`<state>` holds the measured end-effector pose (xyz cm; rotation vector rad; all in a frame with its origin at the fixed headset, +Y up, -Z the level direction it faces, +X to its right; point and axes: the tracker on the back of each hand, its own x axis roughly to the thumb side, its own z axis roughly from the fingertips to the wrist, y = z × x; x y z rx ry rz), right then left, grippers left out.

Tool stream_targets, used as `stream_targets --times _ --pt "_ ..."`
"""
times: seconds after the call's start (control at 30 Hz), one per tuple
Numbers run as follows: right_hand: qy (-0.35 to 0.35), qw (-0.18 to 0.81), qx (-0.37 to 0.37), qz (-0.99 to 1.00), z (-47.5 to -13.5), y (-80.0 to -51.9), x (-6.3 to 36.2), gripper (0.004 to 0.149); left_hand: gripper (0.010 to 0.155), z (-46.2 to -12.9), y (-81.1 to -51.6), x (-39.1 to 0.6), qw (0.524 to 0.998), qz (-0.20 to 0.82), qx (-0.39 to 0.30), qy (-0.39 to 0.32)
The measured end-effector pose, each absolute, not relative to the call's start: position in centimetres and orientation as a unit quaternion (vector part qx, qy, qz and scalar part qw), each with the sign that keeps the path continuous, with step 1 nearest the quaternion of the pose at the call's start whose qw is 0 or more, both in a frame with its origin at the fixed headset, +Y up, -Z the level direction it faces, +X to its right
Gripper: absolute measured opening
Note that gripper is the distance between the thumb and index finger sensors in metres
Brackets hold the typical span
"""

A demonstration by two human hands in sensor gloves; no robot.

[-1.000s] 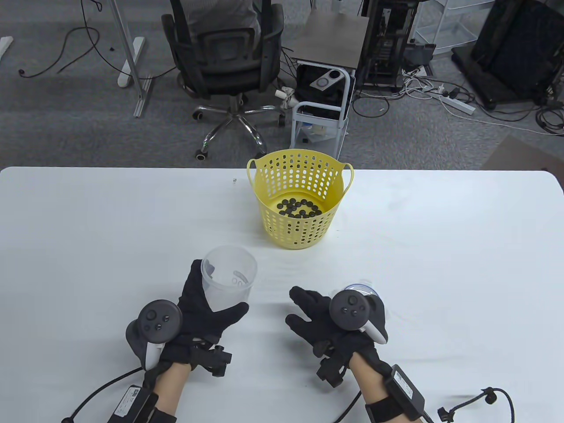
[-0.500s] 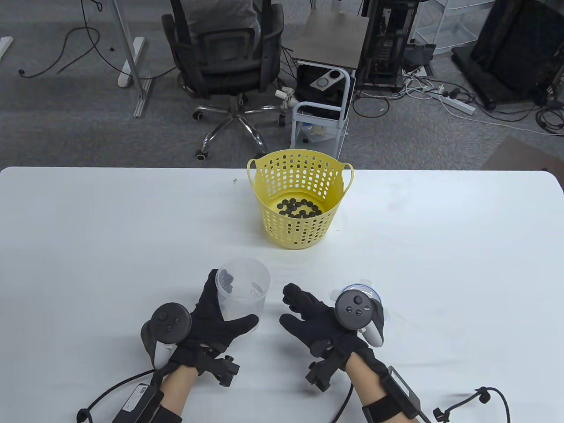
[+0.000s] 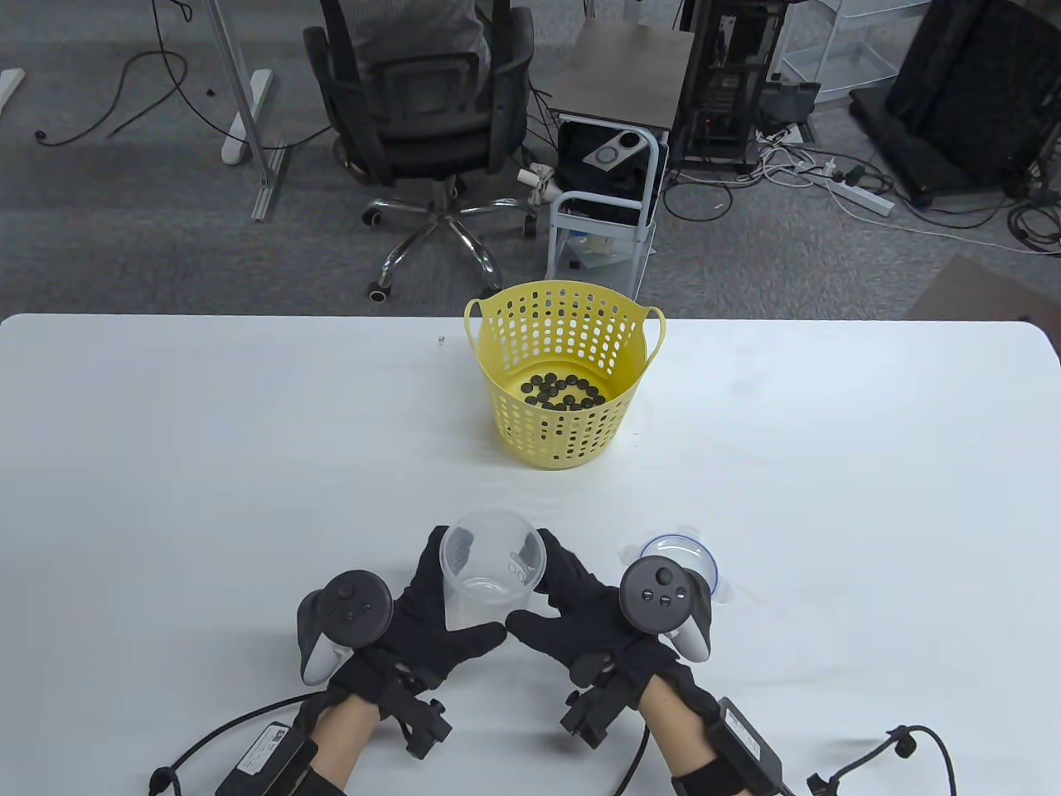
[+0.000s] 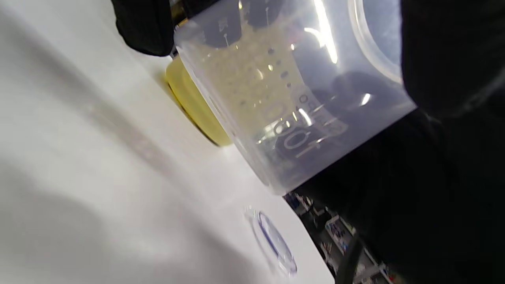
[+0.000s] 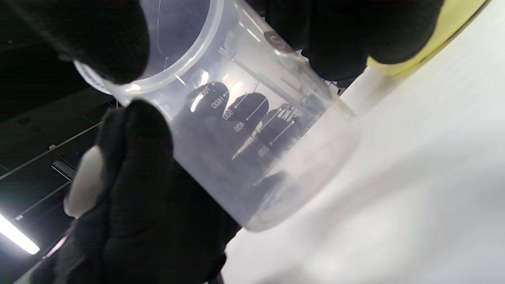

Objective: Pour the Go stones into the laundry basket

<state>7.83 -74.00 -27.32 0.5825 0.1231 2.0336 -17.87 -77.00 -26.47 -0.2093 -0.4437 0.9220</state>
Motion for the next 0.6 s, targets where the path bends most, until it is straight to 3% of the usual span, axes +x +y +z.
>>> stream_targets --times 0.23,0.6 --pt "0.060 0.460 0.237 0.853 -27.5 -74.0 8.3 0.104 0.110 -26.5 -77.0 -18.0 0.896 0.372 -0.116 -0.214" --pt "0.143 0.427 0.226 0.864 -28.5 -75.6 9.0 0.107 0.103 -27.1 -77.8 -17.3 0.926 0.287 -0.109 -0.223"
